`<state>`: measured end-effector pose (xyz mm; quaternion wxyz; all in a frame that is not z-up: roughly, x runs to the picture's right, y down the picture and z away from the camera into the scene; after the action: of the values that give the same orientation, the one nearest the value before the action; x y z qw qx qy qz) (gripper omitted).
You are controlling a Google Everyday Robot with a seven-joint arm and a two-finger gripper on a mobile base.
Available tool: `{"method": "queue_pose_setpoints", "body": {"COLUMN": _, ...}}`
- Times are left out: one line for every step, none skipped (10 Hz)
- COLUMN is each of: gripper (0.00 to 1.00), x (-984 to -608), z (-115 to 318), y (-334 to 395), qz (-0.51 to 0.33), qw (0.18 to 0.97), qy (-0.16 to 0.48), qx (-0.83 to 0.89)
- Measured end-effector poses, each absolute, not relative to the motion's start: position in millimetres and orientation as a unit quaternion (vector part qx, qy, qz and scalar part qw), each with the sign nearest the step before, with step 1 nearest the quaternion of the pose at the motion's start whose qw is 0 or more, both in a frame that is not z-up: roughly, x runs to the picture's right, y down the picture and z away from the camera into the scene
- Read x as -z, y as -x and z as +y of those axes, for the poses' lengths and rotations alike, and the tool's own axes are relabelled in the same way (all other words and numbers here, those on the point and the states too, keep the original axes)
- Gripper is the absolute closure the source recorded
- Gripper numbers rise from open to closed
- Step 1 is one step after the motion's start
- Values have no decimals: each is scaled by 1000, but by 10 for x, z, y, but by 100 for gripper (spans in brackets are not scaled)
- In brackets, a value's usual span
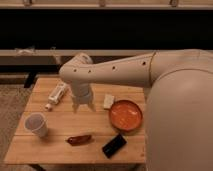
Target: Place the bottle in the ceramic bowl
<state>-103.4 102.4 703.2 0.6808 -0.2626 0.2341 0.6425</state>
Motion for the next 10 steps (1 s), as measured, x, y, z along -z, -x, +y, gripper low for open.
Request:
{"method": "queue_pose_setpoints", "body": {"gripper": 35, "x": -7032, "z": 1024, "y": 1035, "qz": 234, "qw": 681, "qy": 263, "qx": -642}}
{"method": "queue_pose_setpoints", "body": {"gripper": 35, "x": -7032, "z": 1024, "y": 1035, "qz": 234, "qw": 681, "qy": 263, "qx": -642}}
{"method": "queue_pose_setpoints", "body": {"gripper": 35, "x": -7032, "z": 1024, "y": 1035, "qz": 234, "qw": 681, "qy": 263, "qx": -642}}
{"method": "queue_pose_setpoints", "body": {"gripper": 35, "x": -7036, "z": 1017, "y": 1032, "qz": 237, "qw": 677, "qy": 260, "qx": -646}}
{"method": "queue_pose_setpoints", "body": {"gripper": 35, "x": -7102, "z": 990, "y": 998, "qz": 252, "qw": 673, "qy": 242, "qx": -652}}
{"method": "queue_pose_setpoints", "body": {"gripper": 35, "x": -7181, "z": 1001, "y": 1074, "qz": 270, "qw": 675, "qy": 226, "qx": -649}}
{"method": "queue_pose_setpoints", "body": {"gripper": 35, "x": -7251, "z": 1003, "y": 1185, "qz": 279, "qw": 680, "qy": 215, "qx": -644}}
{"method": "queue_pose_setpoints", "body": {"gripper": 35, "x": -7409, "z": 976, "y": 1332, "qz": 286, "qw": 684, "qy": 203, "qx": -640}}
{"method": "queue_pose_setpoints", "body": {"gripper": 35, "x": -7578, "z": 960, "y": 1525, "qz": 291, "qw": 686, "qy": 198, "qx": -637}}
{"method": "queue_pose_setpoints", "body": {"gripper": 35, "x": -7691, "z": 970, "y": 1745, "qz": 291, "qw": 689, "qy": 200, "qx": -633}}
